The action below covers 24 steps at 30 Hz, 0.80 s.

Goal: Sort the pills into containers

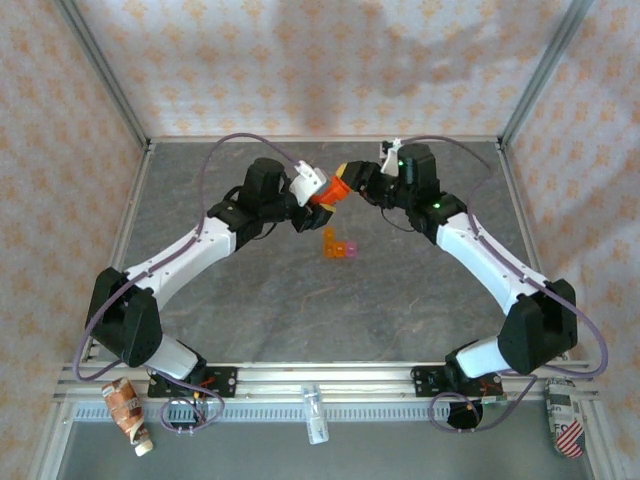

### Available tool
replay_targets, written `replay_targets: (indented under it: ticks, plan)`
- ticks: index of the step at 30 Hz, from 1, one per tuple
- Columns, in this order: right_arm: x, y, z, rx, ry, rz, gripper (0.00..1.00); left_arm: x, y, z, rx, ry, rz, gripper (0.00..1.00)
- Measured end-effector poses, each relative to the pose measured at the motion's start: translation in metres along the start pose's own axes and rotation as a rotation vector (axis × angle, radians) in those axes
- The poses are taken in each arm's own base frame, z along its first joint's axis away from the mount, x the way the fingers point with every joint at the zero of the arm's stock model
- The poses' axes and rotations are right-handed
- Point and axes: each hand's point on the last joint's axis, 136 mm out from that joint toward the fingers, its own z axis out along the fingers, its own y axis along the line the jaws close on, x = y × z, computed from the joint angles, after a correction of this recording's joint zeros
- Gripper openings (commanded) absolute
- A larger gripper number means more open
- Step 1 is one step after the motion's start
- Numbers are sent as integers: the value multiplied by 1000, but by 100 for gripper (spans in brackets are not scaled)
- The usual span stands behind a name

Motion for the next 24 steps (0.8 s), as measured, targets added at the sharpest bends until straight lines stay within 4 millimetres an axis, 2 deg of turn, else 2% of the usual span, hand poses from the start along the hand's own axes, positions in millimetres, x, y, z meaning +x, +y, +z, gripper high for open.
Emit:
replay_targets:
  ticks: [4, 12, 14, 18, 21, 24]
  plan:
    - [-3, 16, -8, -116, 20, -122, 29, -11, -10, -6, 109, -52, -99, 0]
    - [-8, 36, -14, -225, 8, -208, 29, -28, -19, -16, 228, -136, -245, 0]
    - [-9, 37, -16, -236, -5, -210, 35, -30, -20, -16, 239, -148, -257, 0]
    - [-10, 38, -17, -243, -12, -188, 56, -31, -19, -16, 233, -160, -265, 0]
    - [-14, 37, -18, -231, -30, -145, 78, -31, -13, -15, 195, -163, -252, 0]
    - [-22, 33, -21, -198, -68, -91, 87, -32, -4, -16, 132, -168, -222, 0]
